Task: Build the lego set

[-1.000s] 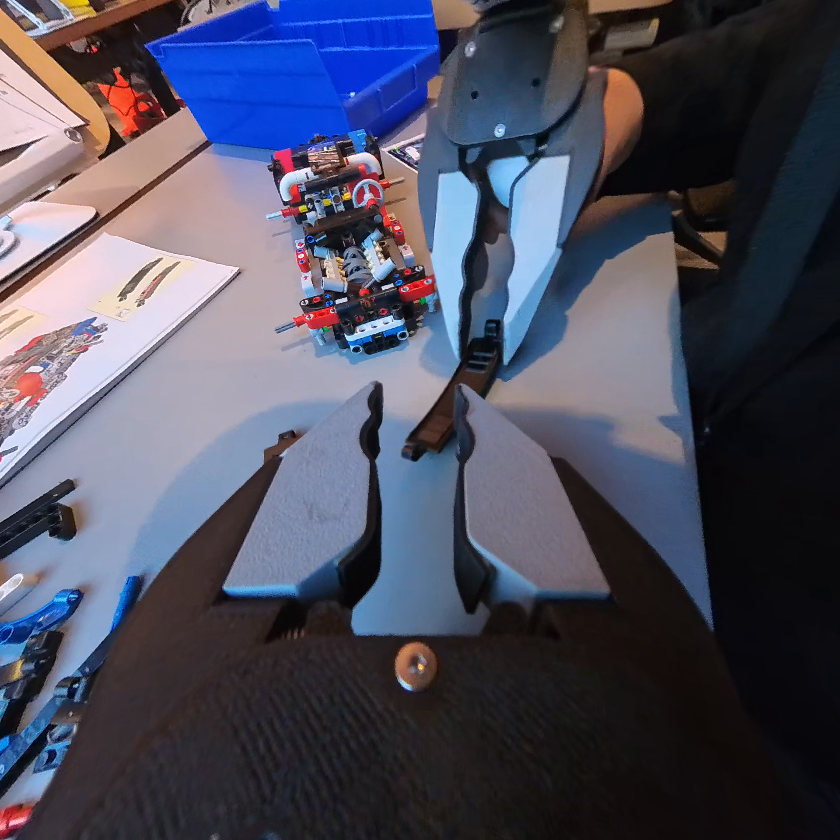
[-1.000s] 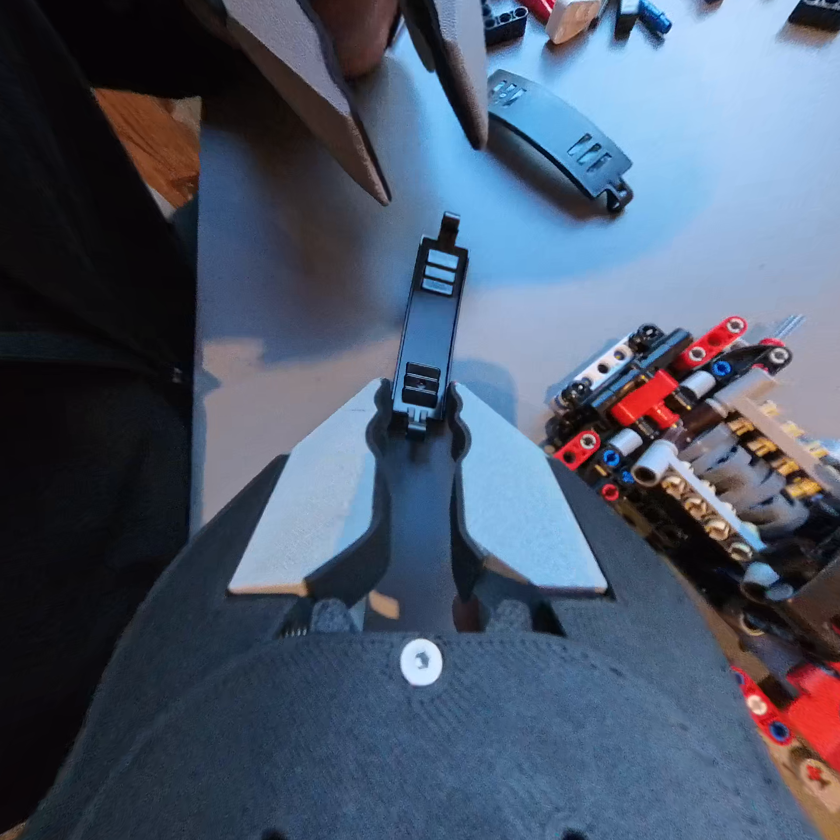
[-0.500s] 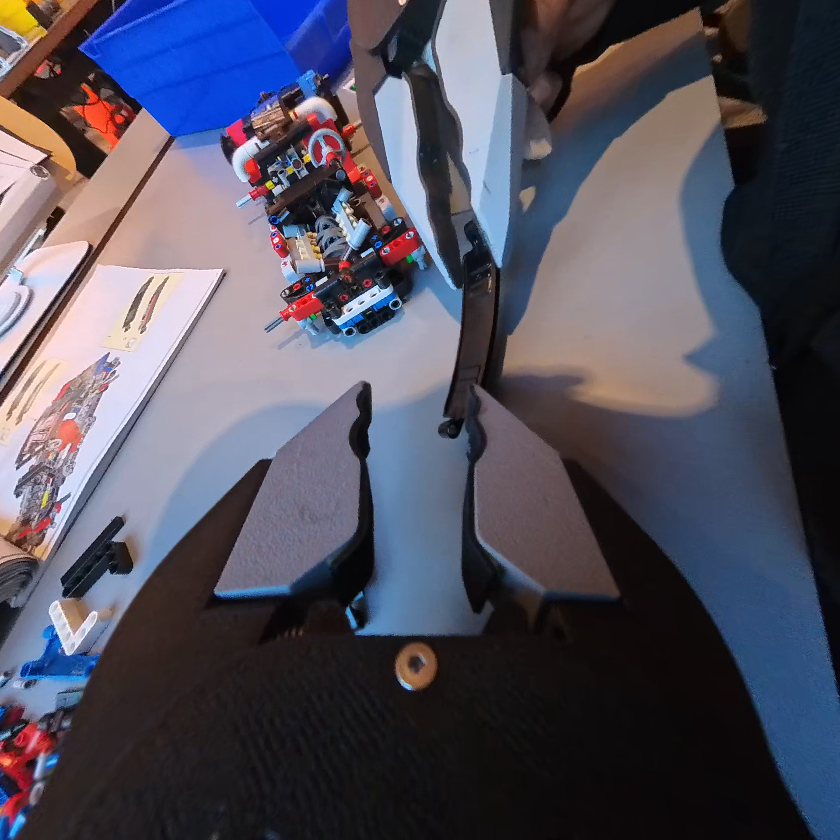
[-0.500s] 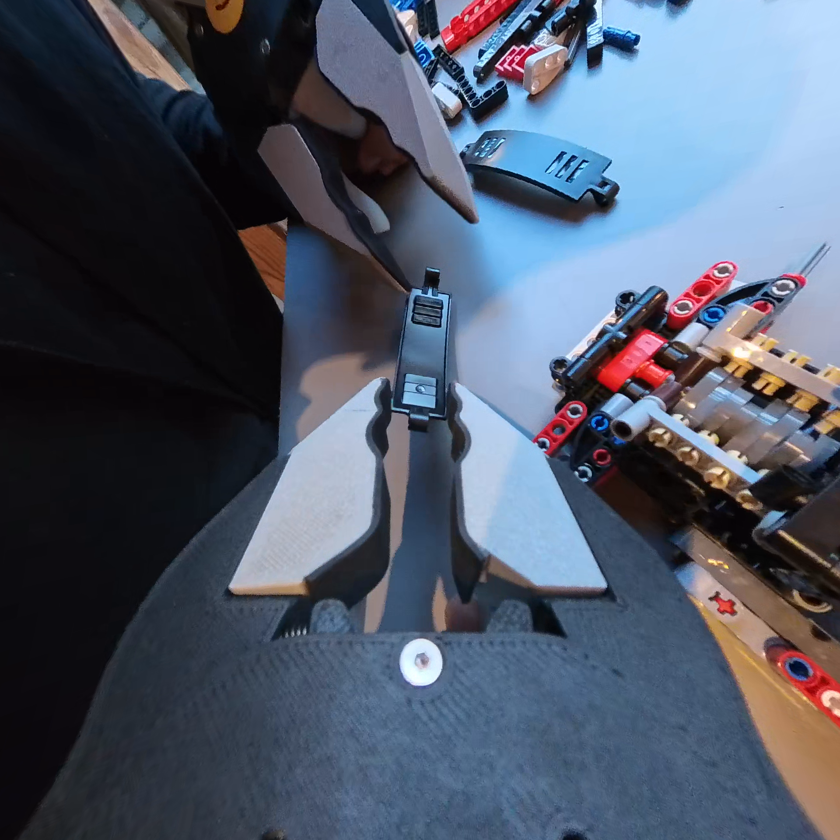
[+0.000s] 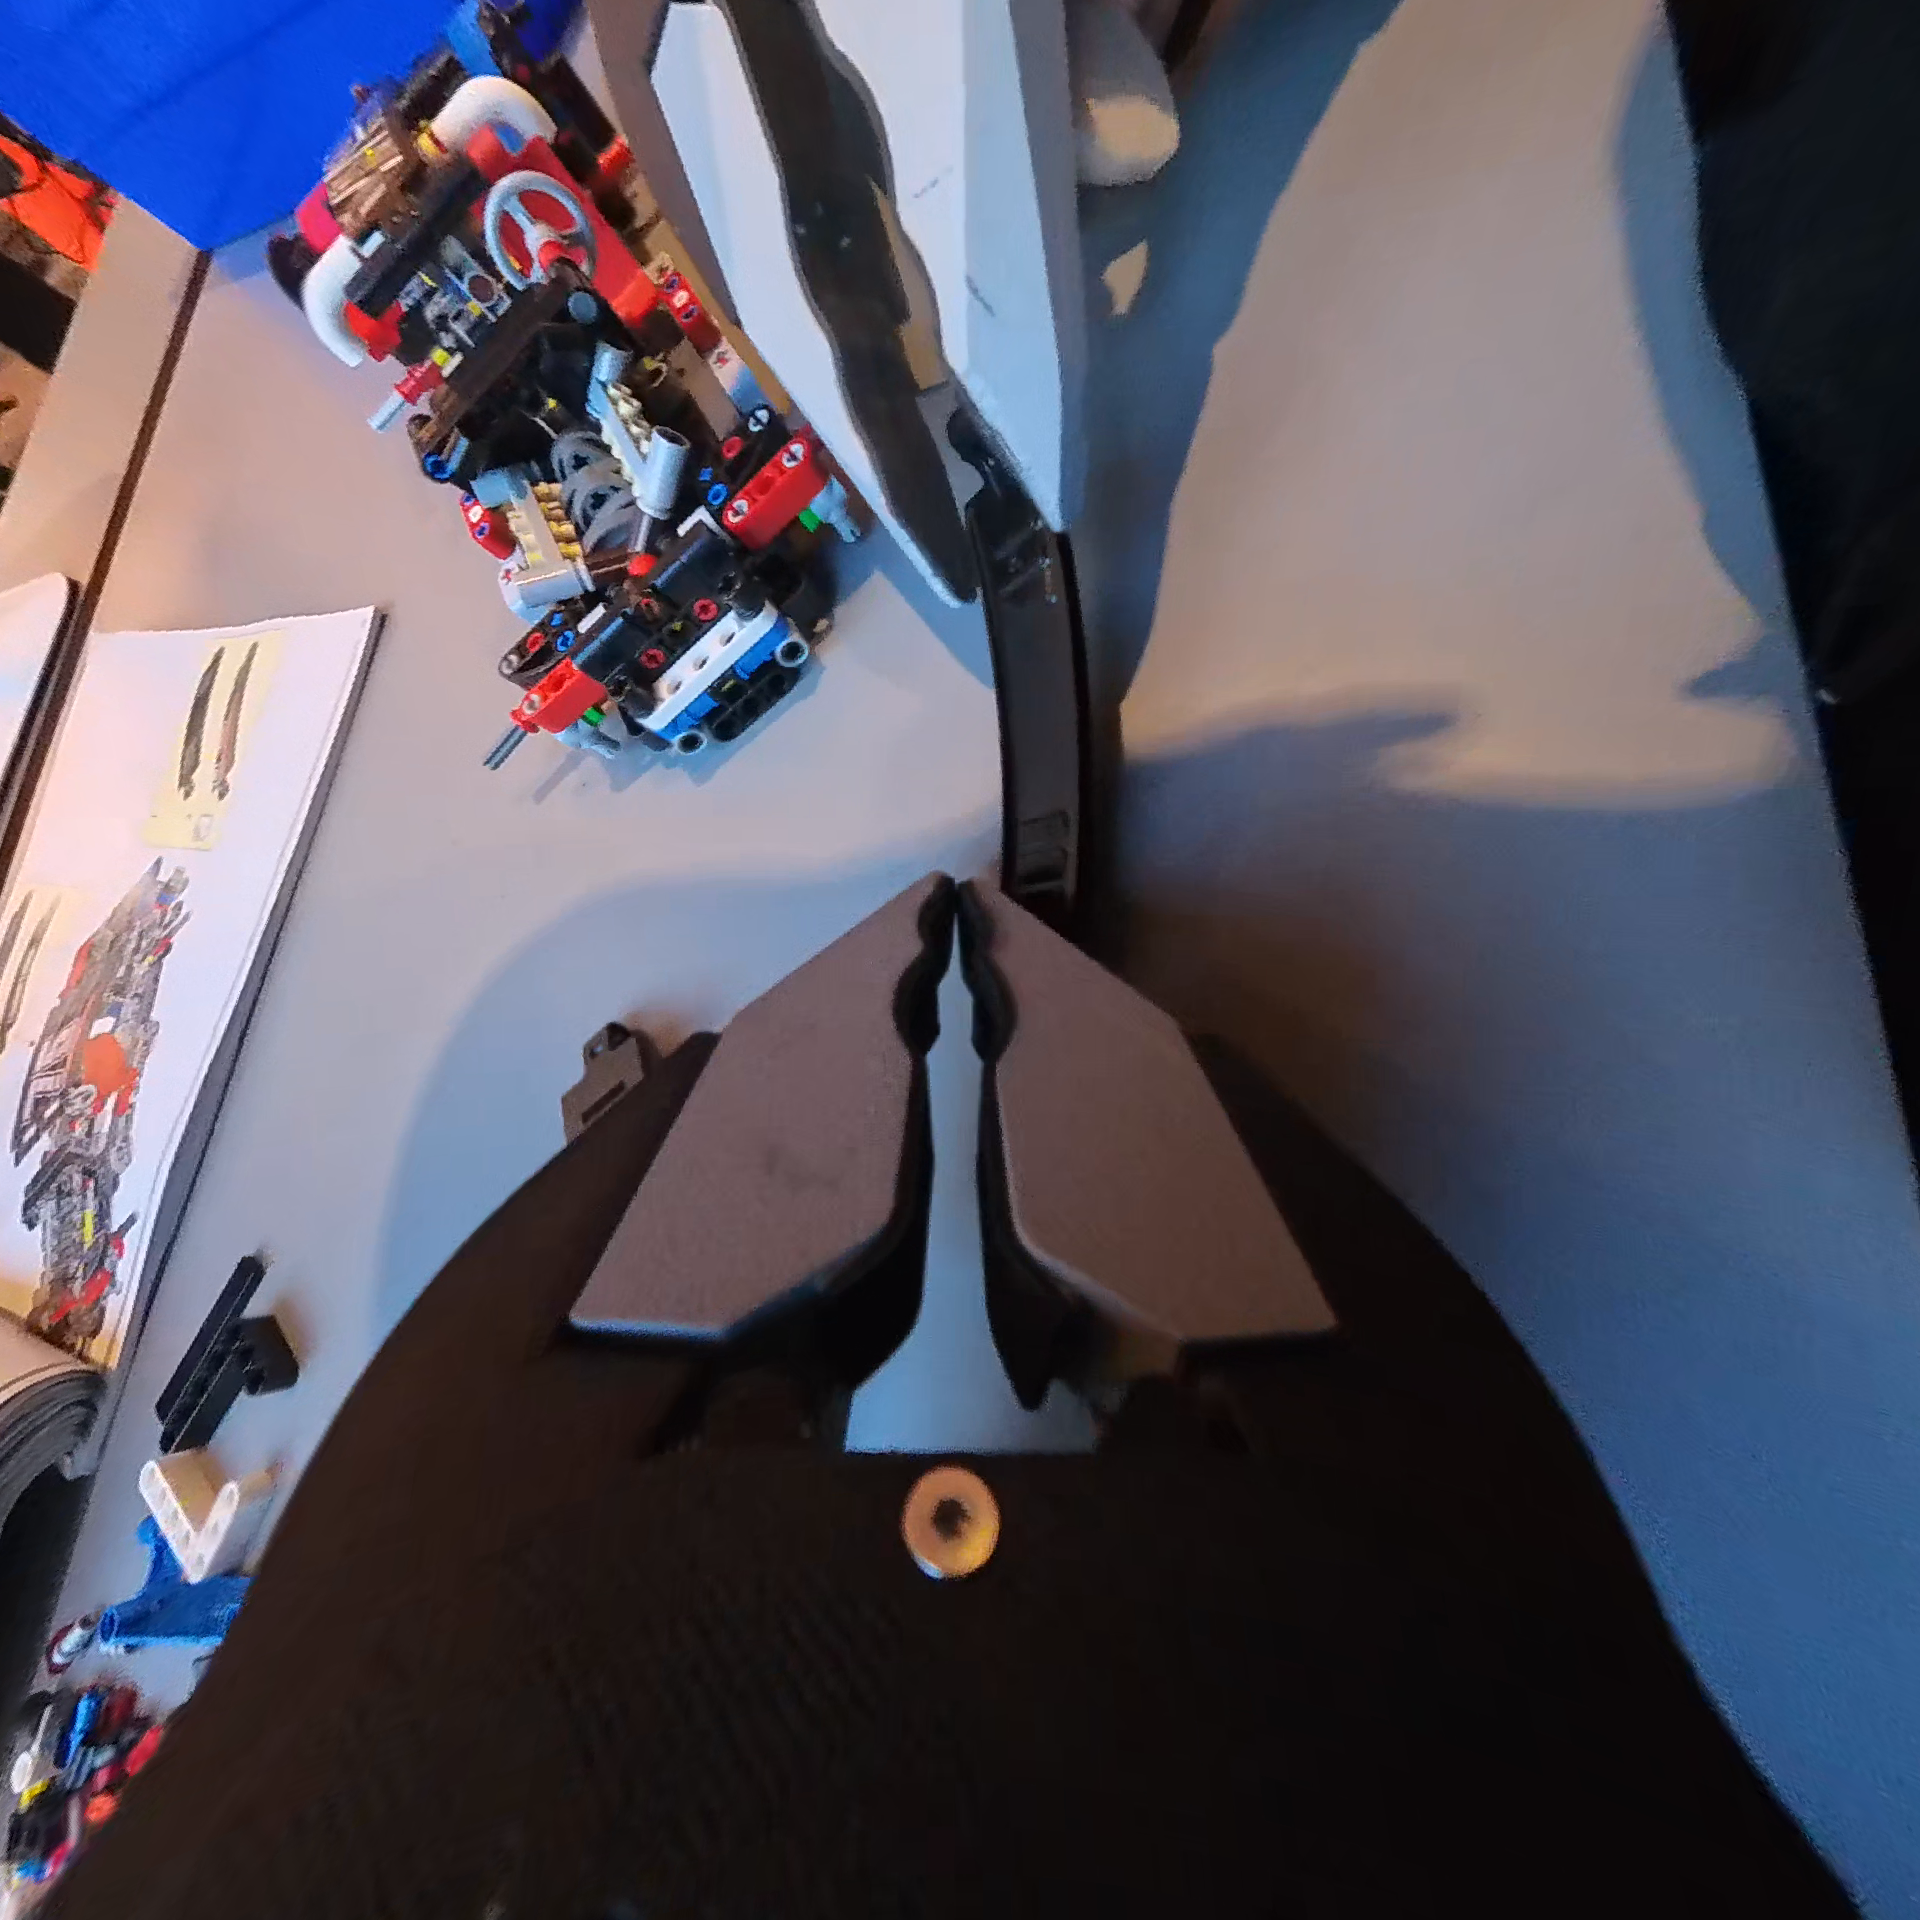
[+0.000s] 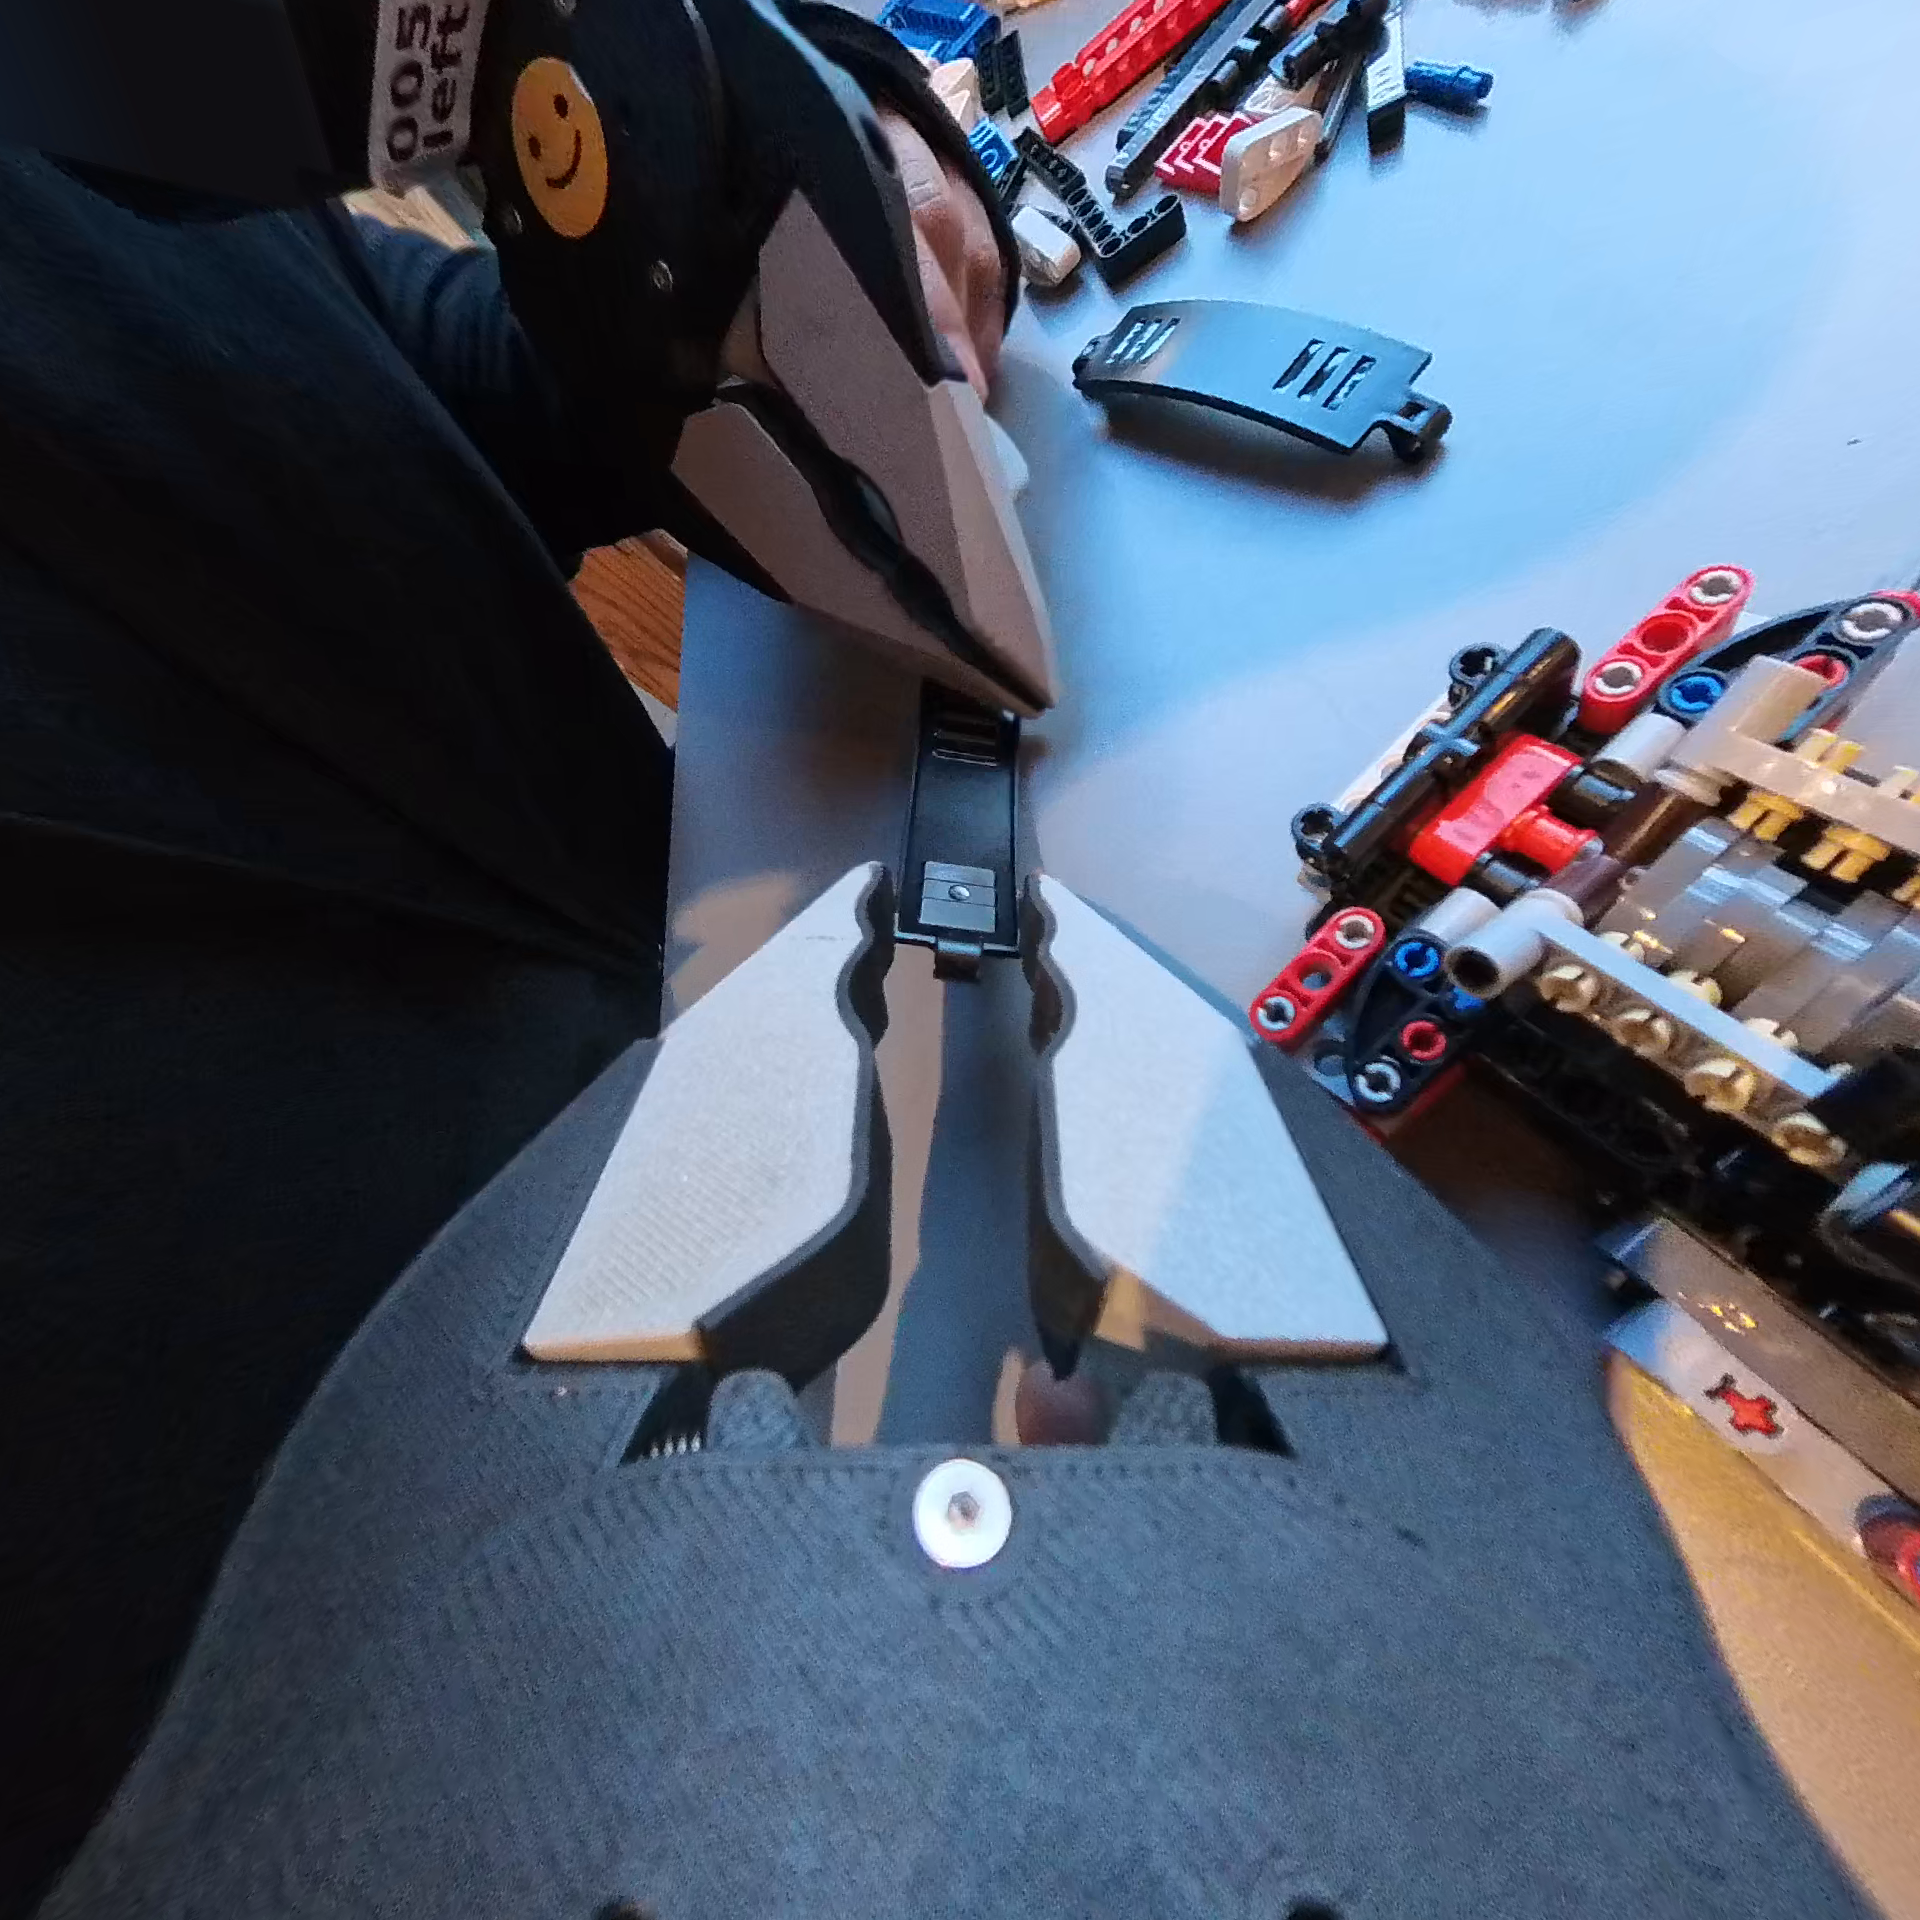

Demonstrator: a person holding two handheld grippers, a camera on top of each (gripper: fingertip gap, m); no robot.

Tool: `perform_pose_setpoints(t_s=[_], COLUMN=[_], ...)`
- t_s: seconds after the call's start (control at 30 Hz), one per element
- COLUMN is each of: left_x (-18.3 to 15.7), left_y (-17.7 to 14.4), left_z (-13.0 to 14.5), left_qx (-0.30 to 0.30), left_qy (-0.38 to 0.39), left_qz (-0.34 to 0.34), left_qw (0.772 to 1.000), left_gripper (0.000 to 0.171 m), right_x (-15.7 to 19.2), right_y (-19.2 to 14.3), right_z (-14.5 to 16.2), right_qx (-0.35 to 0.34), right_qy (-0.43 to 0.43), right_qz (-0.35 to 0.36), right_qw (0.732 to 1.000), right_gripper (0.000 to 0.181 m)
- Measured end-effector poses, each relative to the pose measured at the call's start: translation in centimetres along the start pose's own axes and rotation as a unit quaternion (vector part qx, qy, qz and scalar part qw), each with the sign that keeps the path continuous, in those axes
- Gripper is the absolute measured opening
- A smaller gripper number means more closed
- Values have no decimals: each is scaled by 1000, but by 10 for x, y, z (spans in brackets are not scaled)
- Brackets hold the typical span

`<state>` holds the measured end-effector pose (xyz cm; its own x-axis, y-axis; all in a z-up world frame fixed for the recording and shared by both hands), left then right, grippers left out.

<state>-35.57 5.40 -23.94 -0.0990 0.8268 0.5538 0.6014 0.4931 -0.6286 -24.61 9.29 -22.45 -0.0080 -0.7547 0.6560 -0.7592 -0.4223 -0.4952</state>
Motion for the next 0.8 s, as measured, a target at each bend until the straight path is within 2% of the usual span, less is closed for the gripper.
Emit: perform_pose_setpoints(t_s=[0.3, 0.47, 0.63, 0.8], left_x=[3, 7, 8, 1], left_y=[0, 2, -4, -12], left_z=[0, -1, -6, -8], left_qx=[-4, -8, -45, -51], left_qy=[-22, -103, -196, -179], left_qz=[4, 40, 82, 81], left_qw=[1000, 994, 976, 979], left_gripper=[0, 0, 0, 0], right_x=[-1, -4, 0, -1], right_y=[-6, -8, -10, -18], right_z=[2, 5, 7, 10], right_qx=[-12, -10, -20, -48], right_qy=[-19, -32, -28, -4], right_qz=[23, 37, 27, 25], right_qw=[999, 999, 999, 999], right_gripper=[21, 21, 21, 21])
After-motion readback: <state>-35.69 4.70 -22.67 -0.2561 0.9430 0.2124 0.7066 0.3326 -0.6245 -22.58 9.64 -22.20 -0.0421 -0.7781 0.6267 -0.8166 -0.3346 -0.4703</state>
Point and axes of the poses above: each gripper's, where its closed fingertips meet, y out along the fingers, z out of its underside, x = y × z across the jaws, the point moved 5 cm from there along -y, back along the fingers, and after that the axes turned 15 degrees about y, right-handed, at the moved point
